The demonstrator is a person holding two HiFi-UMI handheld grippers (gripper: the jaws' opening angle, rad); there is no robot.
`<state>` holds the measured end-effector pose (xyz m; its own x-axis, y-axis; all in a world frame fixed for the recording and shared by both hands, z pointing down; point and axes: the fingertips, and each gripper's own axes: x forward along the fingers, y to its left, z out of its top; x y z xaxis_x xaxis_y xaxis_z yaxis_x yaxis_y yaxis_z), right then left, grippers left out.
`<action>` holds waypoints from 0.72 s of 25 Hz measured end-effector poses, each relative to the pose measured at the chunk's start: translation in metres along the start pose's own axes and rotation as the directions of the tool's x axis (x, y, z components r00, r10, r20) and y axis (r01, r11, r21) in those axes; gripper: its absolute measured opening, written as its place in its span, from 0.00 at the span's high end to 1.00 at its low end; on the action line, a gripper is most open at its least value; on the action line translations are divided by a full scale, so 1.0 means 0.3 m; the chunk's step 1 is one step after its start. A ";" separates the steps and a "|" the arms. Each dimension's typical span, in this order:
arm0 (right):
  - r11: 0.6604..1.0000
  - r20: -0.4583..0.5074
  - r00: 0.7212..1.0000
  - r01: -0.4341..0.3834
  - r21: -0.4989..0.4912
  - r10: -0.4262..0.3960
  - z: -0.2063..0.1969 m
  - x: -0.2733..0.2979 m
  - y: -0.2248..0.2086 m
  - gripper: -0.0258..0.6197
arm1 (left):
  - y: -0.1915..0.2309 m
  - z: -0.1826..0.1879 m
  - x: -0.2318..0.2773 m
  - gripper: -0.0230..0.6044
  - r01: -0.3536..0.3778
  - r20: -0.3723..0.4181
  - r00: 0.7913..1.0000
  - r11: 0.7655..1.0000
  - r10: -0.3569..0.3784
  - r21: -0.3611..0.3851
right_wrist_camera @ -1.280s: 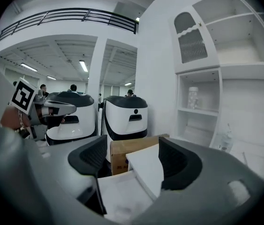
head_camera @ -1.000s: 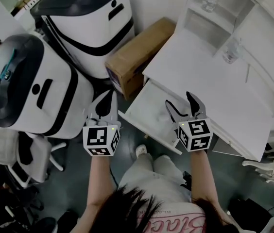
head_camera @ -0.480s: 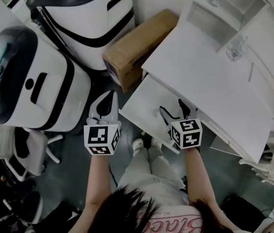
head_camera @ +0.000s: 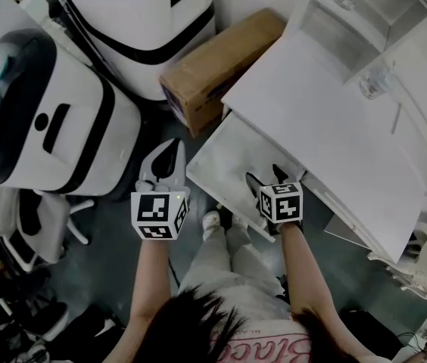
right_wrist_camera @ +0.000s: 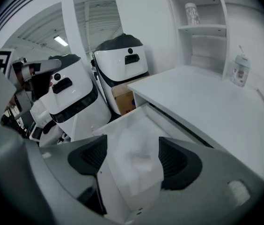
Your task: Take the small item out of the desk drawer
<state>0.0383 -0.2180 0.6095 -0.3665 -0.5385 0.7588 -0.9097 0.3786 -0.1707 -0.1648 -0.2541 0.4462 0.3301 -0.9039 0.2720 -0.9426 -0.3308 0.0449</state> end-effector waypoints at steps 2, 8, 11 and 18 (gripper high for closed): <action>1.000 -0.036 0.999 0.000 0.009 0.000 -0.029 0.026 -0.005 0.43 | 0.000 -0.008 0.002 0.94 -0.005 -0.007 1.000 1.000 0.005 0.000; 0.998 -0.160 0.987 0.022 0.051 -0.014 -0.126 0.113 -0.027 0.42 | 0.018 -0.031 0.006 0.94 -0.028 -0.027 0.999 1.000 0.028 0.004; 0.997 -0.214 0.977 0.039 0.067 -0.024 -0.171 0.152 -0.041 0.42 | 0.035 -0.039 0.008 0.94 -0.039 -0.037 0.999 0.999 0.039 0.008; 0.995 -0.293 0.955 0.066 0.072 -0.042 -0.252 0.235 -0.057 0.42 | 0.061 -0.055 0.030 0.94 -0.043 -0.061 0.997 0.999 0.044 0.022</action>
<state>0.0427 -0.2054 0.7134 -0.2546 -0.3101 0.9160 -0.9436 0.2868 -0.1652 -0.1797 -0.2639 0.4654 0.2846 -0.8995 0.3316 -0.9546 -0.2977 0.0119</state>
